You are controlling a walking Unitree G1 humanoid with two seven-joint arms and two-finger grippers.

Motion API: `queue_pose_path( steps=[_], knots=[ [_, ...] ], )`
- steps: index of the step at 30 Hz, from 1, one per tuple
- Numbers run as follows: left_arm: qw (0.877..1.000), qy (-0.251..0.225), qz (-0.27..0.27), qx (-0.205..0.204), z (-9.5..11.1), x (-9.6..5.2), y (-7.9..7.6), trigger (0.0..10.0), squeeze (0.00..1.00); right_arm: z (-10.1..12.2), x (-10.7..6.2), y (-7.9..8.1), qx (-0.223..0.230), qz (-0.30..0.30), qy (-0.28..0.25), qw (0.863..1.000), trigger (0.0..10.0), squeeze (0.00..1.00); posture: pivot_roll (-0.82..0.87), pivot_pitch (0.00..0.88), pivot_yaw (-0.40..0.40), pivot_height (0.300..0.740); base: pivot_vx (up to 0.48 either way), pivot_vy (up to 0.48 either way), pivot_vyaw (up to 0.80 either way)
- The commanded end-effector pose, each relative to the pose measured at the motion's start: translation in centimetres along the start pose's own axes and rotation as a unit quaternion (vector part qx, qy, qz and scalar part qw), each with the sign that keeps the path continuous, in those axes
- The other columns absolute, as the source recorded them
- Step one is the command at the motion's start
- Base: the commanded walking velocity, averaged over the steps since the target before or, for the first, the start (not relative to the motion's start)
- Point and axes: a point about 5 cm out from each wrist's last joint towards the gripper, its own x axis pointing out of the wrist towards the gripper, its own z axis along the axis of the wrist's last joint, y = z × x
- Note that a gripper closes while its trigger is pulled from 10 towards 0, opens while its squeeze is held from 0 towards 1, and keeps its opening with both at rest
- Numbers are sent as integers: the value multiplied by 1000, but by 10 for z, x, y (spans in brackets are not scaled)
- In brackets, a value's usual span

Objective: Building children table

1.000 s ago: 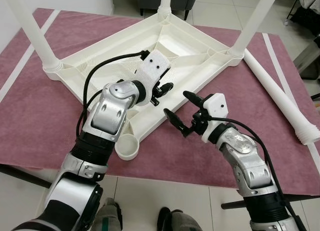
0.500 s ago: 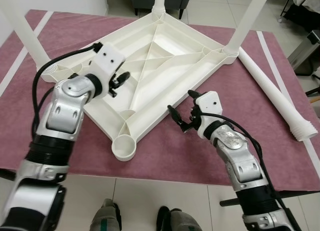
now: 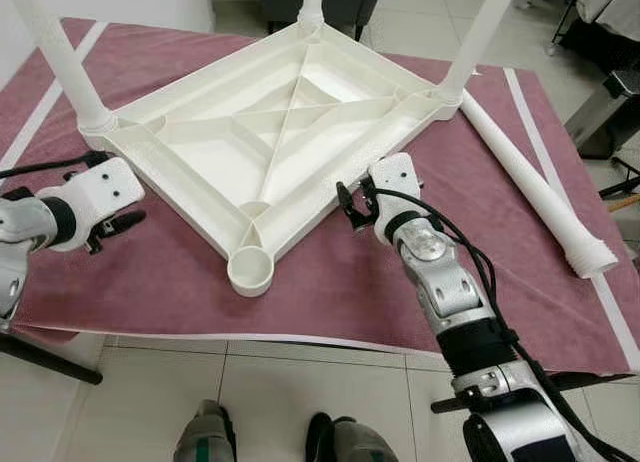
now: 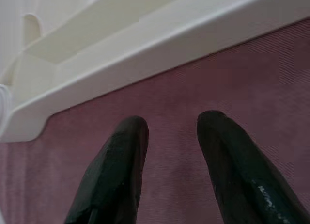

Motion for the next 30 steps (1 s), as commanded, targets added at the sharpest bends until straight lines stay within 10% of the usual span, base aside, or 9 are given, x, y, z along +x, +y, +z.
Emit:
queue_pose_path(
  steps=[1,8,13,21,23,25,30],
  knots=[
    [1000,-14,-11,20,8,5,-5,10000,0,-20,0,-3,-1,-22,47,999,10000,0,163,205,-53,740,0,0,0],
    [998,-47,2,35,23,1,7,10000,0,-5,-3,4,10,18,-6,1000,10000,0,156,209,-47,740,0,0,0],
    [986,-95,-21,138,44,-9,12,10000,0,11,-26,12,48,100,-83,990,10000,0,155,210,-49,740,0,0,0],
    [952,-89,-108,273,50,-12,2,10000,0,-10,-45,11,30,111,-42,992,10000,0,140,208,-46,740,0,0,0],
    [935,-73,-139,319,48,-12,5,10000,173,-17,-51,12,29,109,-31,993,10000,0,136,207,-41,740,0,0,0],
    [922,-62,-159,349,46,-12,7,10000,1000,-19,-52,12,31,106,-28,994,10000,0,132,206,-38,740,0,0,0],
    [910,-62,-179,368,48,-14,12,10000,1000,-17,-52,8,37,100,-32,994,10000,0,129,202,-34,740,0,0,0]
  ],
)
